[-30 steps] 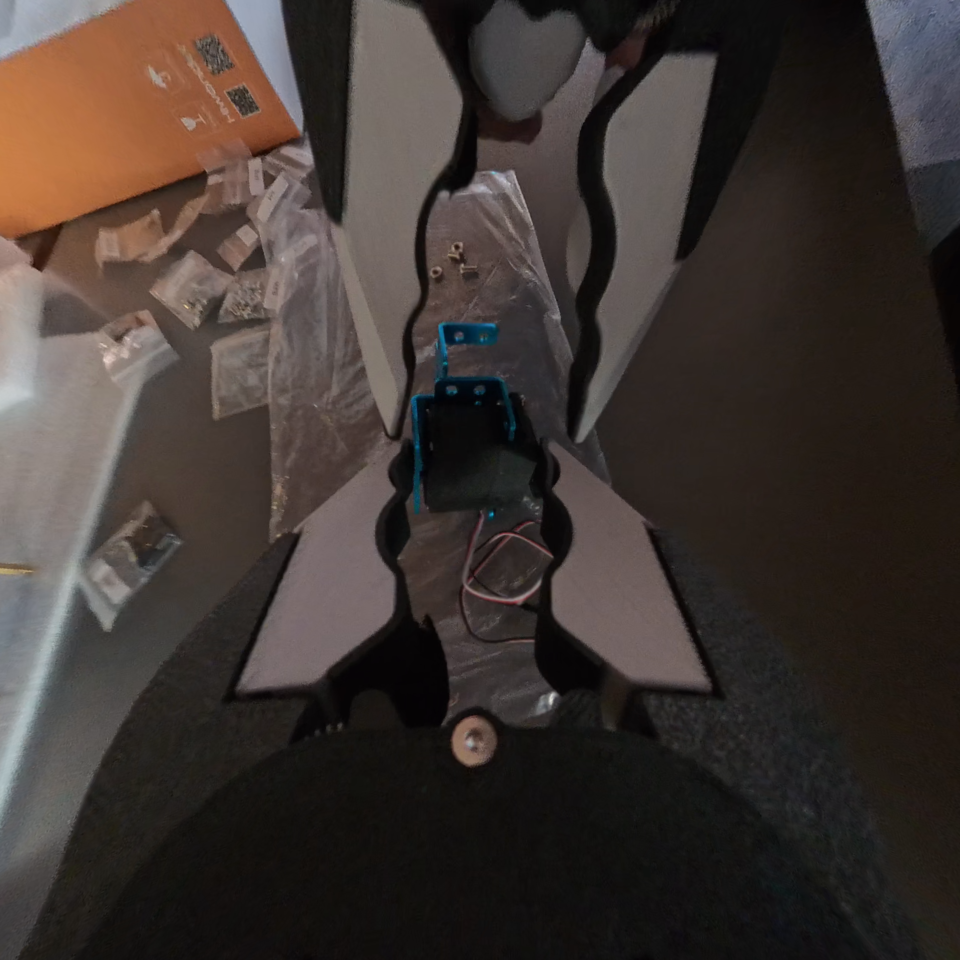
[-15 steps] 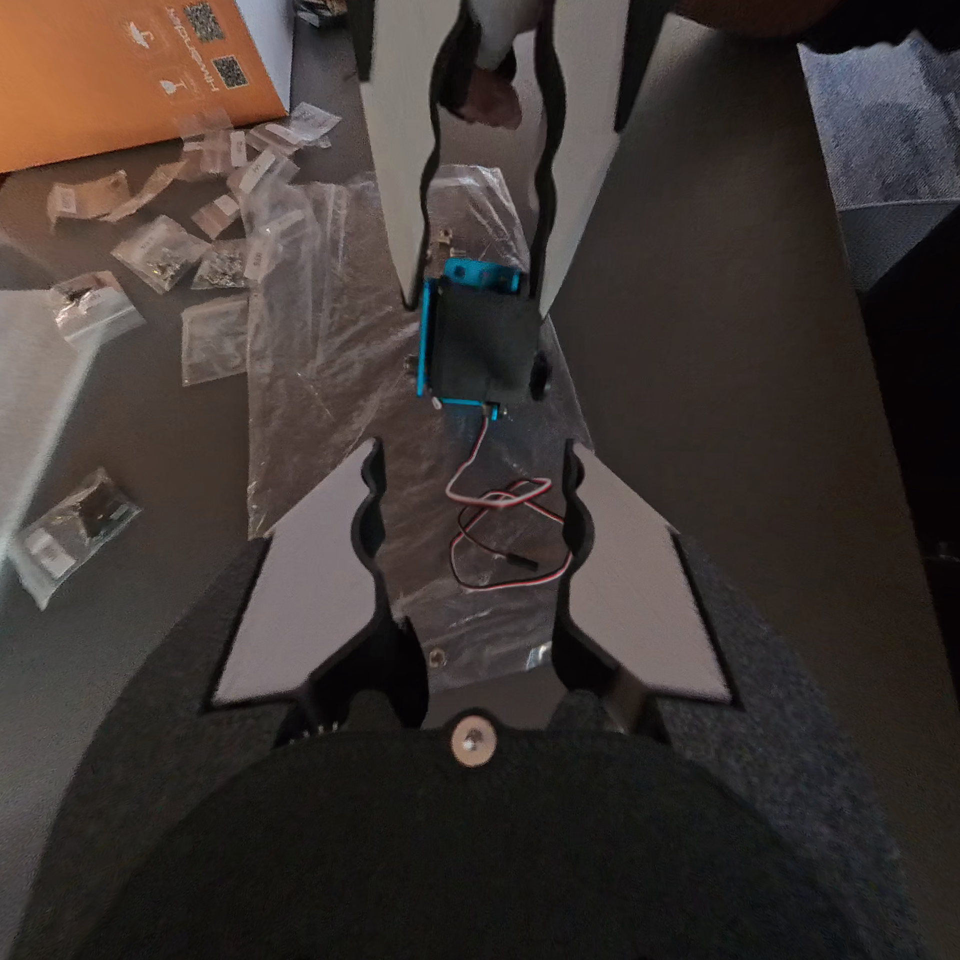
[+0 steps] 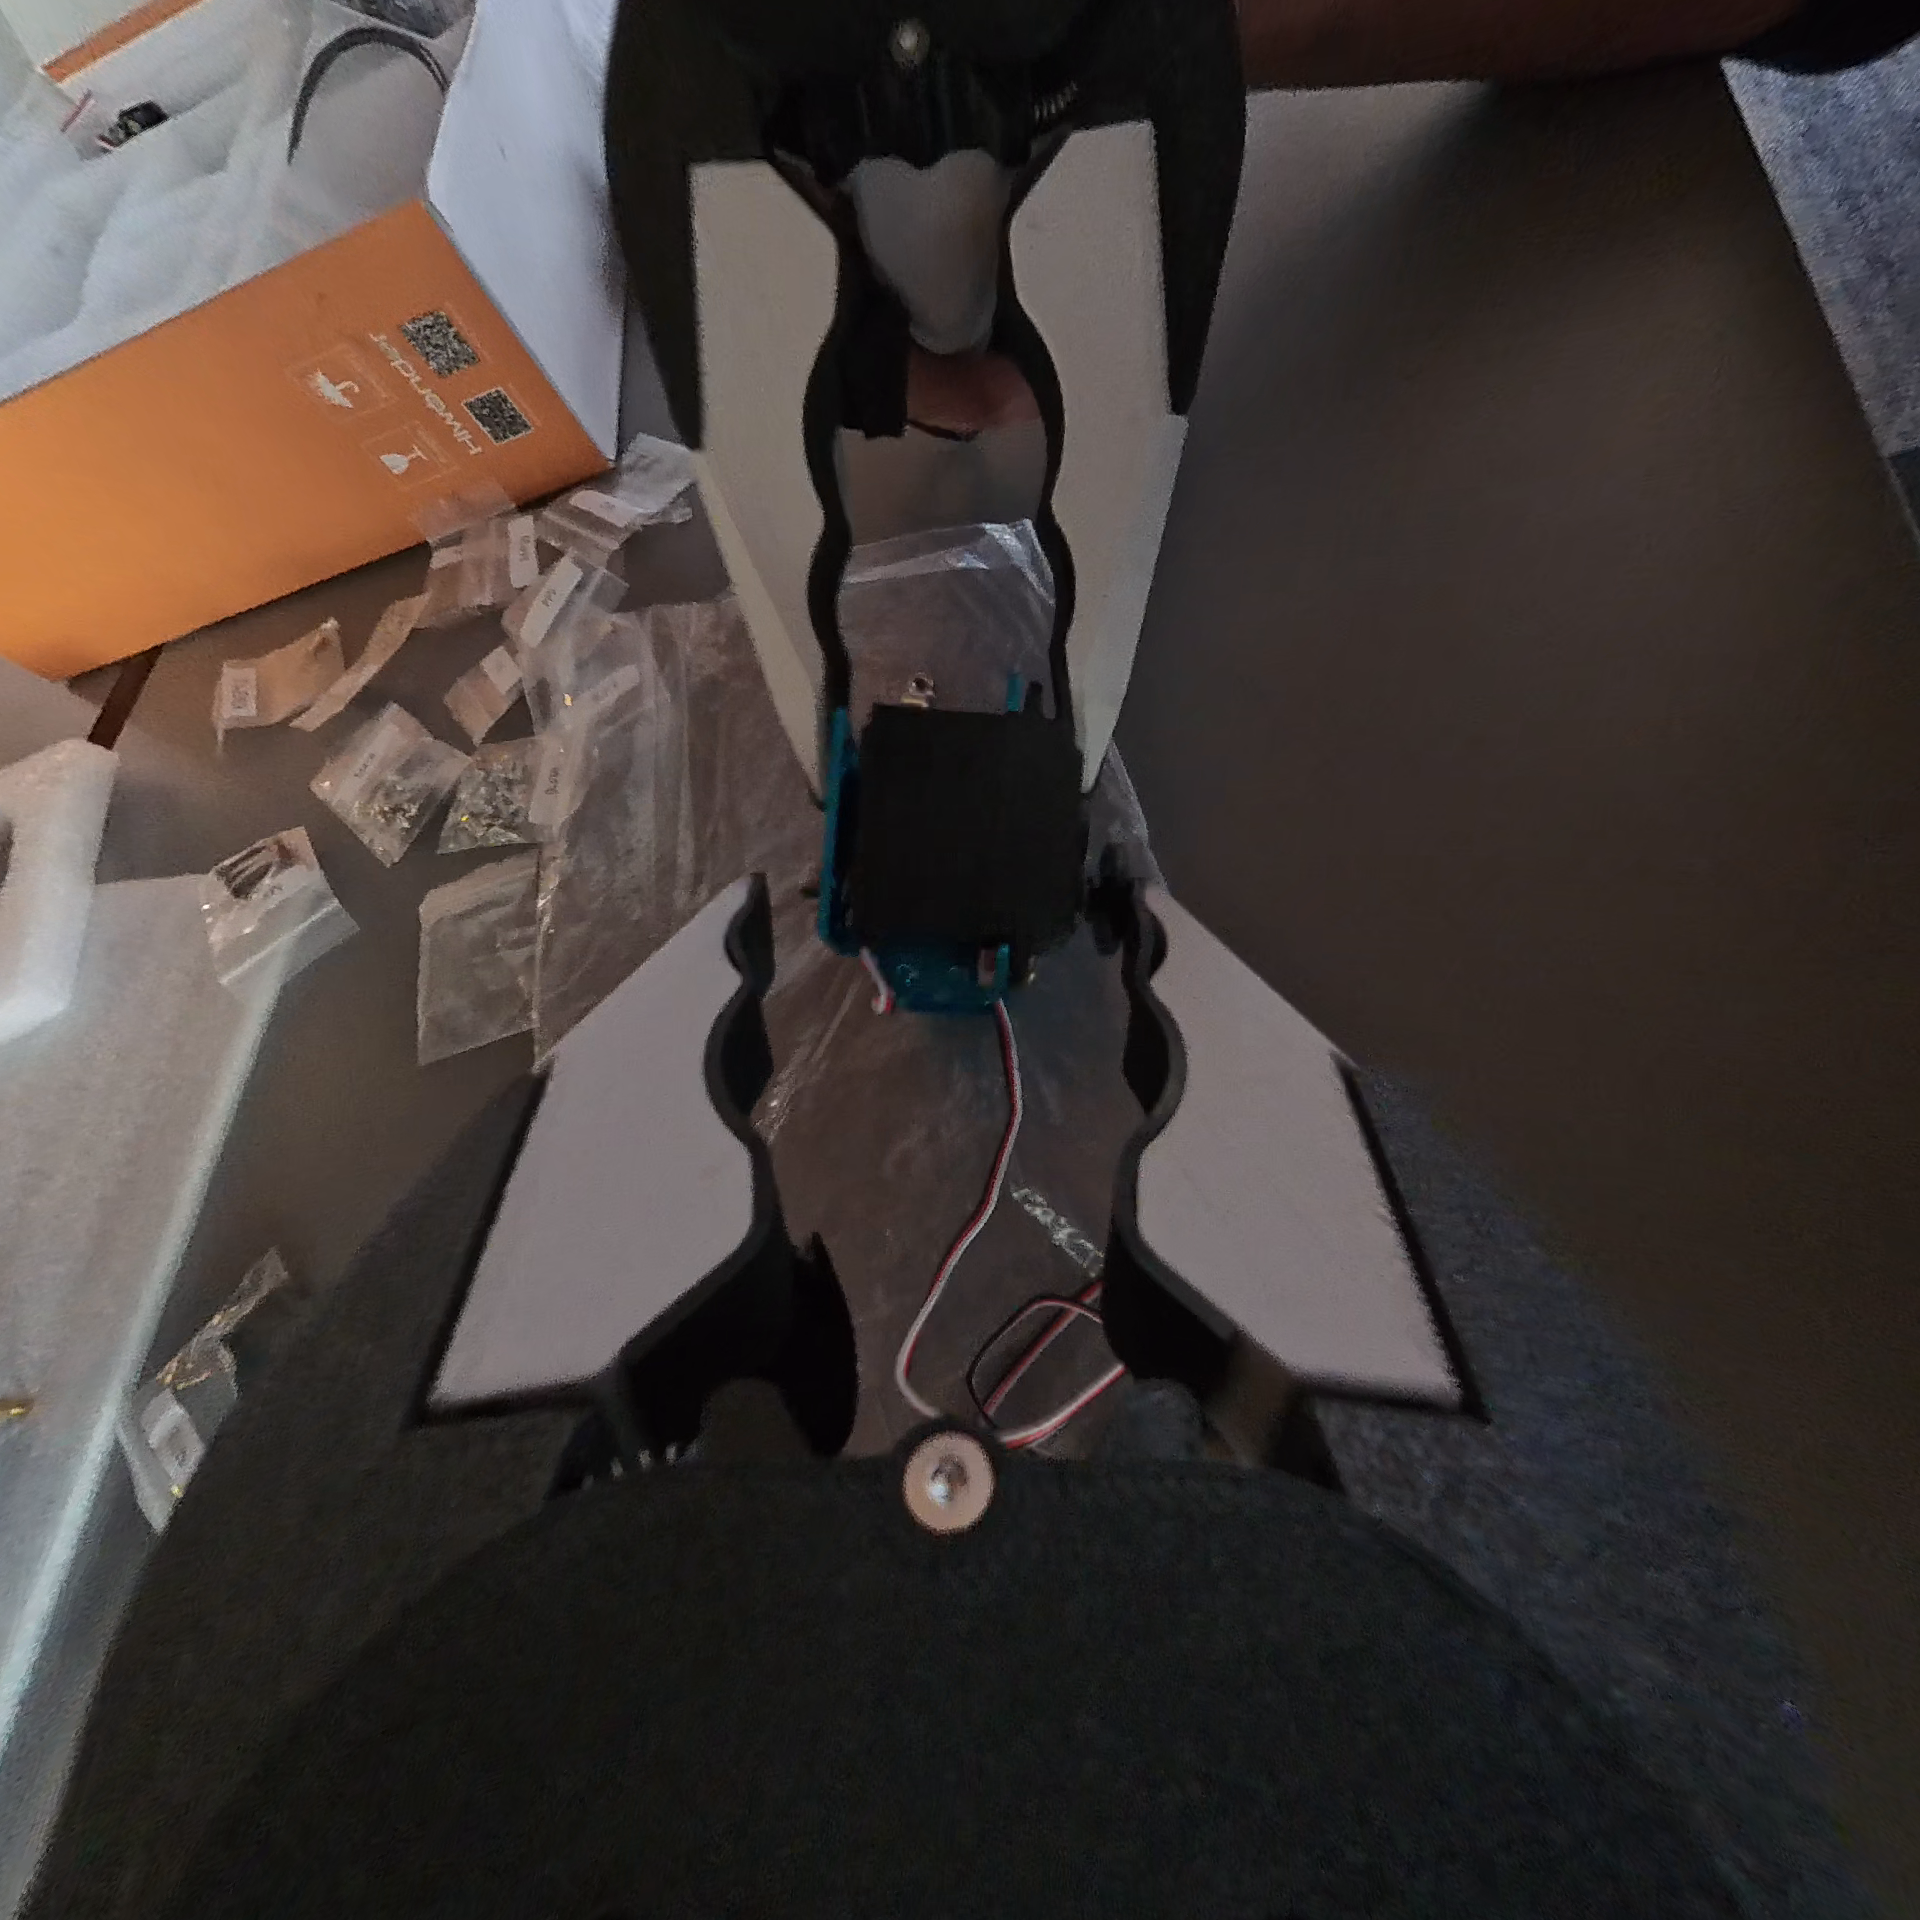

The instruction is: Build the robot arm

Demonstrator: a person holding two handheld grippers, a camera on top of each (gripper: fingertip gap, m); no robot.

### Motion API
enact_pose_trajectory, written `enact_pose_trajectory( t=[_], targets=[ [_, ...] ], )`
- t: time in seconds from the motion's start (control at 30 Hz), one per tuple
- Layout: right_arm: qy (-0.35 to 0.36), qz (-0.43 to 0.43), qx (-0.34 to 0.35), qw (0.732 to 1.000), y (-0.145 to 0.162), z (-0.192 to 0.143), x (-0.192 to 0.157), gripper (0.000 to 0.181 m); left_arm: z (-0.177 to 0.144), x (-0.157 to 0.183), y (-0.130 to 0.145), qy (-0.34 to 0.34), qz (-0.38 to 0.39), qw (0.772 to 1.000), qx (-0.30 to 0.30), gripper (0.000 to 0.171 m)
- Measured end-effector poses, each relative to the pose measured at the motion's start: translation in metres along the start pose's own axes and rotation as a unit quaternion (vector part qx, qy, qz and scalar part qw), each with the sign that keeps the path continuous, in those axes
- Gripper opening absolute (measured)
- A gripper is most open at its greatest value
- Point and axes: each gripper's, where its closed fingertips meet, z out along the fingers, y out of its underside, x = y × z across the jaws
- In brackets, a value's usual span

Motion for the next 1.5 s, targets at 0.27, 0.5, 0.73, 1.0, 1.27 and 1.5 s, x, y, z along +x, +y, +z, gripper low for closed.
enact_pose_trajectory(
  t=[0.27,0.5,0.73,1.0,1.27,1.5],
  targets=[
    [0.064,-0.020,-0.006,0.998,-0.014,0.016,0.001,0.045,-0.018,0.001,0.006,-0.057,0.037,0.998,-0.015,0.063],
    [0.131,-0.083,-0.062,0.986,-0.007,0.027,-0.003,0.016,-0.027,-0.002,0.023,-0.076,0.010,0.997,-0.022,0.062],
    [0.078,-0.034,-0.059,0.995,-0.011,0.026,-0.011,0.009,-0.025,0.001,0.021,-0.097,0.041,0.994,-0.020,0.062],
    [0.046,0.012,-0.064,0.997,-0.012,0.023,-0.013,0.007,-0.023,0.001,0.019,-0.122,0.039,0.992,-0.020,0.062],
    [0.042,0.017,-0.074,0.996,-0.012,0.023,-0.015,0.006,-0.023,0.003,0.018,-0.115,0.005,0.993,-0.006,0.062],
    [0.041,0.007,-0.070,0.997,-0.012,0.024,-0.016,0.008,-0.024,0.004,0.019,-0.096,0.019,0.995,-0.016,0.062]
  ],
)
